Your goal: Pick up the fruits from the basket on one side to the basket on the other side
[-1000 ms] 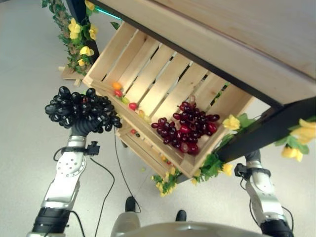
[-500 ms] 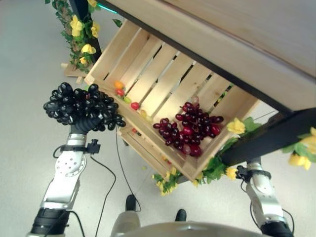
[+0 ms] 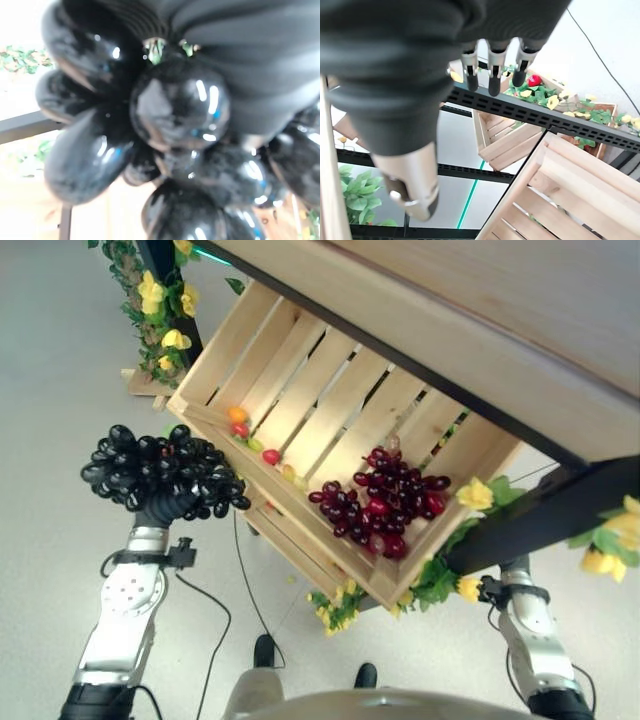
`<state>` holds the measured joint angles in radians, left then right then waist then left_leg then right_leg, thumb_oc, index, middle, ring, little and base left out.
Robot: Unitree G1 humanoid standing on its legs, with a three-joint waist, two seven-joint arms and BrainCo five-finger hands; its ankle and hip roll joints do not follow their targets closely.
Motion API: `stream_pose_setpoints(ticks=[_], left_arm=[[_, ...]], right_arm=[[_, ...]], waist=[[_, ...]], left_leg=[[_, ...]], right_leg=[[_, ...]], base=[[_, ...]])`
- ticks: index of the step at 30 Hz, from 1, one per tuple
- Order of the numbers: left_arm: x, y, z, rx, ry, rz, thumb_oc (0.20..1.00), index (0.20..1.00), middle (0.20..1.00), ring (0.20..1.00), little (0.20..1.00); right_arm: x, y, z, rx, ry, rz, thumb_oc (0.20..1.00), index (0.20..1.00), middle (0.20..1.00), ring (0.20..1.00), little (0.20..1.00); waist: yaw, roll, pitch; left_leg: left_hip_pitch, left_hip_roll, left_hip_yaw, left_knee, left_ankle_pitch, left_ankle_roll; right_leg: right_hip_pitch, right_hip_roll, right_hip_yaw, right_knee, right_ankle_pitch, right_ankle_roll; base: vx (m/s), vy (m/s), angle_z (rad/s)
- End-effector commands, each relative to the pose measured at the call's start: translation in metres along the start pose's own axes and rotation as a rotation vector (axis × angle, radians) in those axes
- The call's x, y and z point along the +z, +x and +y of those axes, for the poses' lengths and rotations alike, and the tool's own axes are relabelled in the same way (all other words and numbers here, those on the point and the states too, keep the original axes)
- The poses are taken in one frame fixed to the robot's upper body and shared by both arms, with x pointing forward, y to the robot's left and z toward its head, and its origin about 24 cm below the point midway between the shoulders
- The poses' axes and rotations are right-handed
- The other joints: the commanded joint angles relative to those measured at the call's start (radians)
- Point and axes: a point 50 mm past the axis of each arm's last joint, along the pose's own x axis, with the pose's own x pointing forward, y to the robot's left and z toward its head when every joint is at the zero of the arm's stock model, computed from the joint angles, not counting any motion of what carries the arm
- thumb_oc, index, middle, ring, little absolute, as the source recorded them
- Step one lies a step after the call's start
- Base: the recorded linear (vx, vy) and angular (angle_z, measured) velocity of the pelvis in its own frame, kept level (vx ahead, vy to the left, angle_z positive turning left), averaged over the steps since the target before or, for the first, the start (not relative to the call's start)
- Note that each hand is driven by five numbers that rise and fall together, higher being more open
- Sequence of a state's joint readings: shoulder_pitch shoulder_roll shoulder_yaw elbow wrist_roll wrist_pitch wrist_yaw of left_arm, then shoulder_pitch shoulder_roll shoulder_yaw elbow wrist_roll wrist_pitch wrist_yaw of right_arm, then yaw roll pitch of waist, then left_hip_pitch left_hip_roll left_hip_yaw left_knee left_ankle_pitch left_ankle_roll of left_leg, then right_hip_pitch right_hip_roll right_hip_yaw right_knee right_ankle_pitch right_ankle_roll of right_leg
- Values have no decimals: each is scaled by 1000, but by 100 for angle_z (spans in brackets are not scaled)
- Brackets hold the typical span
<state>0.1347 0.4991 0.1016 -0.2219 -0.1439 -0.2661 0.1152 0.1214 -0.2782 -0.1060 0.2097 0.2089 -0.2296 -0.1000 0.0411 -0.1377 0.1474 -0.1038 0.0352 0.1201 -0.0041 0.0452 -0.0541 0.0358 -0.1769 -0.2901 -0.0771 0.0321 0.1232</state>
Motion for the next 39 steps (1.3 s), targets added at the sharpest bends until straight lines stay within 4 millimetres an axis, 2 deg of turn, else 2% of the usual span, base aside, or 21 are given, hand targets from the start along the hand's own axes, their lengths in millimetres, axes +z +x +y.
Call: stream_pose_setpoints(ticks=[1, 12, 19, 23, 24, 29, 32, 34, 36, 37, 39], left_arm=[[44, 9, 9, 45, -52, -269, 200, 200, 200, 200, 200], [41, 2, 15, 109, -121, -254, 200, 200, 200, 200, 200], [48, 3, 22, 150, -87, -290, 200, 200, 200, 200, 200], [52, 7, 20, 126, -82, -317, 200, 200, 200, 200, 200], [53, 8, 19, 115, -88, -319, 200, 200, 200, 200, 200], [56, 11, 15, 88, -107, -337, 200, 200, 200, 200, 200], [70, 15, 10, 64, -142, -411, 200, 200, 200, 200, 200], [71, 15, 10, 64, -142, -411, 200, 200, 200, 200, 200], [93, 21, 5, 43, -169, -526, 200, 200, 200, 200, 200], [93, 22, 5, 44, -169, -526, 200, 200, 200, 200, 200], [105, 30, -1, 7, -188, -593, 200, 200, 200, 200, 200]], right_arm=[[26, 12, -13, -39, -12, -134, 1000, 1000, 1000, 1000, 1000], [26, 12, -14, -52, -1, -136, 1000, 1000, 1000, 1000, 1000], [25, 14, -12, -56, 16, -135, 1000, 1000, 1000, 1000, 1000], [26, 15, -16, -77, 19, -141, 1000, 1000, 1000, 1000, 1000], [25, 13, -22, -100, 20, -138, 1000, 1000, 1000, 1000, 1000], [23, 9, -33, -137, 9, -129, 1000, 1000, 1000, 1000, 1000], [20, 6, -35, -125, -6, -113, 1000, 1000, 1000, 1000, 1000], [20, 6, -35, -124, -6, -113, 1000, 1000, 1000, 1000, 1000], [13, 6, -31, -102, -6, -81, 1000, 1000, 1000, 1000, 1000], [13, 6, -31, -102, -6, -82, 1000, 1000, 1000, 1000, 1000], [8, 7, -25, -74, -5, -58, 1000, 1000, 1000, 1000, 1000]], waist=[[-19, 36, -51], [-2, 28, -43], [20, 23, -24], [50, 27, -4], [62, 32, -2], [68, 48, 13], [62, 60, 17], [61, 60, 19], [48, 72, 17], [48, 72, 18], [29, 76, 10]], left_leg=[[-22, 56, -82, 73, -73, -31], [-34, 55, -105, 71, -65, -35], [-46, 62, -131, 71, -55, -35], [-82, 77, -187, 59, -9, -72], [-101, 80, -223, 43, 17, -84], [-134, 74, -285, 35, 55, -104], [-128, 71, -313, 20, 55, -116], [-125, 72, -314, 19, 54, -118], [-121, 73, -320, 9, 61, -120], [-121, 73, -321, 9, 61, -120], [-113, 76, -312, 4, 60, -120]], right_leg=[[48, -44, -45, 110, -100, 61], [42, -44, -72, 129, -107, 56], [-7, -52, -85, 242, -139, 58], [-25, -34, -130, 296, -195, 34], [-28, -21, -162, 310, -224, 15], [-24, -1, -228, 338, -270, -19], [-7, 13, -245, 346, -308, -31], [-5, 13, -245, 347, -313, -32], [-2, 16, -251, 357, -324, -42], [-2, 16, -251, 357, -324, -42], [0, 17, -248, 359, -323, -42]], base=[[-18, 3, 10], [-22, -3, 11], [-45, -18, 12], [-74, -89, 39], [-61, -110, 53], [-50, -90, 74], [37, -112, 48], [-20, -26, 33], [-38, -15, 13], [0, 0, 0], [0, 0, 0]])
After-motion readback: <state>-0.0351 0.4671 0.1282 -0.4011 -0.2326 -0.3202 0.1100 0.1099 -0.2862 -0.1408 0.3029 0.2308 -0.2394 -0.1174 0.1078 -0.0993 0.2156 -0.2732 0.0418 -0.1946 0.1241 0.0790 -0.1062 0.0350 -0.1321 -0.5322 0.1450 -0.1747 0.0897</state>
